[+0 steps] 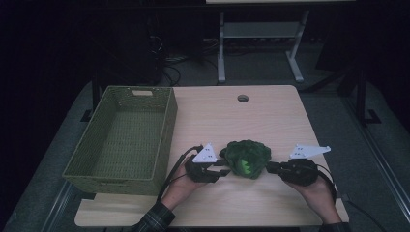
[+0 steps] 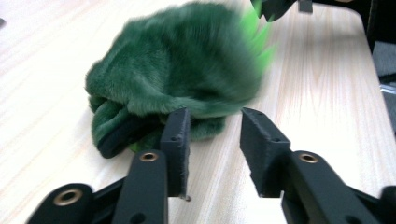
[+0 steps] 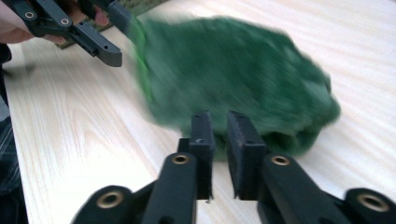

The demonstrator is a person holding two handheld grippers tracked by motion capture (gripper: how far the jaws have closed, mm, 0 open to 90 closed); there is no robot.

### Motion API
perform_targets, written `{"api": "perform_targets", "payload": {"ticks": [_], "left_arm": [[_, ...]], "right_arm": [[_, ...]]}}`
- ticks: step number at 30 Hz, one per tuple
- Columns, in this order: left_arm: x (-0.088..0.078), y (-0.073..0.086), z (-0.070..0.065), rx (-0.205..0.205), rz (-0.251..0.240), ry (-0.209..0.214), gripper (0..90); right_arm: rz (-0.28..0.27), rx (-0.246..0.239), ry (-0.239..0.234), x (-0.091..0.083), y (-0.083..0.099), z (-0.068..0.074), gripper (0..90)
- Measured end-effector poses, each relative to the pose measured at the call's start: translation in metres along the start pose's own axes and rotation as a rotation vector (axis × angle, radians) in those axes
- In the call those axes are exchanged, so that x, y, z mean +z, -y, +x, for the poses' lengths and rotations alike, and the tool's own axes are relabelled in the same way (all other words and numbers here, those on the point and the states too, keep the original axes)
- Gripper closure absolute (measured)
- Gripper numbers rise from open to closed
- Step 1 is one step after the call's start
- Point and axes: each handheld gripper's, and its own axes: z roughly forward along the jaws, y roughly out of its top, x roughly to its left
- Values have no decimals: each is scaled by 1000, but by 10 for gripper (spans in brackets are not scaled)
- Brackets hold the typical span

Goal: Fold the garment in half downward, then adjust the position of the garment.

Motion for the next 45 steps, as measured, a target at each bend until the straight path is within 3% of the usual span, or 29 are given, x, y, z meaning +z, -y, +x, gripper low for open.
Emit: {"api": "perform_targets", "payload": {"ticks": [5, 9, 13, 20, 27, 34, 39, 45], "left_arm": [[0, -9, 10, -18, -25, -20, 757], [5, -26, 19, -20, -51, -23, 826], [19, -36, 26, -24, -35, -26, 859], [38, -23, 25, -43, 35, -6, 877], [46, -6, 22, -54, 91, 13, 890], [53, 0, 21, -49, 124, 7, 886], [43, -5, 21, -44, 107, -4, 865], [32, -9, 12, -36, 89, -1, 858]], "right_arm": [[-16, 0, 26, 1, -10, -5, 881], [-19, 0, 39, 7, -17, -11, 898], [1, 4, 40, 16, -19, -16, 899], [45, 12, 35, 26, -13, -18, 899], [130, 24, 20, 39, -2, -16, 899], [166, 19, 10, 49, 0, -14, 899], [142, 19, 18, 41, -1, -16, 899], [96, 43, 70, 25, -4, -30, 899]]}}
